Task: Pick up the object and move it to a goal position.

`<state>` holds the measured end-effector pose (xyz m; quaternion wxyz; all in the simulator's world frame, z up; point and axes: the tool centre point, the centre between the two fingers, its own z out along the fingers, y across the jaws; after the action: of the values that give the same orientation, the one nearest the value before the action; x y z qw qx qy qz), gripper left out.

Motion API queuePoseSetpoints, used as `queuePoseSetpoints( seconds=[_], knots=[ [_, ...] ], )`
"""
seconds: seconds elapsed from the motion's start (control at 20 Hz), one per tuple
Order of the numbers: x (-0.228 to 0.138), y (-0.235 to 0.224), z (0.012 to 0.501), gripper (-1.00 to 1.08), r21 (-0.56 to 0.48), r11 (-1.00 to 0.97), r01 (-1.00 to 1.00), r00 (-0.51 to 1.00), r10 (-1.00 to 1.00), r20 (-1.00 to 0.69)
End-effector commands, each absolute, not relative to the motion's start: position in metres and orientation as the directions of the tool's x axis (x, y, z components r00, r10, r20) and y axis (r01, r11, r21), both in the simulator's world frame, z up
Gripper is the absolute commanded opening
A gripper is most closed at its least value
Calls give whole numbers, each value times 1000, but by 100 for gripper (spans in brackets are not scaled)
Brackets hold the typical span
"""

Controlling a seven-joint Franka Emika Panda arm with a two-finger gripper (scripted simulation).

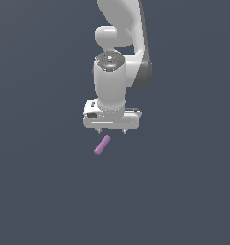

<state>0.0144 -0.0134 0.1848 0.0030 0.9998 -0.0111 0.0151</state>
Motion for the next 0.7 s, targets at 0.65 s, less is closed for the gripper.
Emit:
queuePoseSetpoints(
  seconds=[0.65],
  knots=[
    [21, -12, 203, 100, 28, -999, 26, 998, 28, 54]
  ],
)
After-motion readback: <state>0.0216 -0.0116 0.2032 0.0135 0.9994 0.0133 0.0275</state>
